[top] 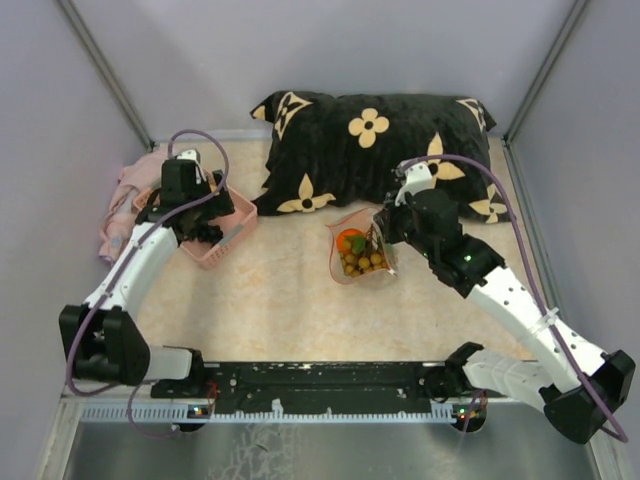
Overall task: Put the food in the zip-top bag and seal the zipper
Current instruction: Pick up the fake fruit from the bin.
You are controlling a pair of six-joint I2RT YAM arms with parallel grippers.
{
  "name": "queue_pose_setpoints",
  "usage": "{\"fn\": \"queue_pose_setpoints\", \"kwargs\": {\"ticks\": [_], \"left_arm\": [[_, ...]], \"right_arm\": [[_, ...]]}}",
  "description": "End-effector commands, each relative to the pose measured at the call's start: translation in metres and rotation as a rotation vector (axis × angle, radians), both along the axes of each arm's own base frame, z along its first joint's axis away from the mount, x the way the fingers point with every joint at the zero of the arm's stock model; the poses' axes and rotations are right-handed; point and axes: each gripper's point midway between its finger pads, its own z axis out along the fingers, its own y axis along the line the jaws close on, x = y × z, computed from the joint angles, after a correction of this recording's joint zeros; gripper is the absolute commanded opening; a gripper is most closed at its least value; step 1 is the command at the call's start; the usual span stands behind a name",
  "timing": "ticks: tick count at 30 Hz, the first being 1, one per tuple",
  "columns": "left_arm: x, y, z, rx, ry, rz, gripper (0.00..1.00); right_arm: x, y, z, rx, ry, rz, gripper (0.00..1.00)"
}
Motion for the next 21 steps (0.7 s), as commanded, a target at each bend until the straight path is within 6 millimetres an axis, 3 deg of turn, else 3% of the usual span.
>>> {"fn": "queue_pose_setpoints", "kwargs": {"ticks": [1, 4, 12, 21], "left_arm": [[0.013, 0.026, -0.012, 0.02, 0.048, 0.137, 0.96], [0.013, 0.043, -0.035, -0.001, 0.114, 0.271, 0.98], [0.025, 0.06, -0.076, -0.142, 0.184, 0.459, 0.99], [0.037, 0.07, -0.14, -0.111, 0.363, 0.51, 0.92]], "right_arm": [[0.005, 0.003, 0.027, 0.055, -0.102, 0.005, 0.0], [0.004, 0.005, 0.022, 0.058, -0.099, 0.019, 0.0], [-0.001, 0.005, 0.016, 0.066, -0.099, 0.037, 0.0], [-0.001, 0.009, 0.008, 0.068, -0.09, 0.053, 0.0]]}}
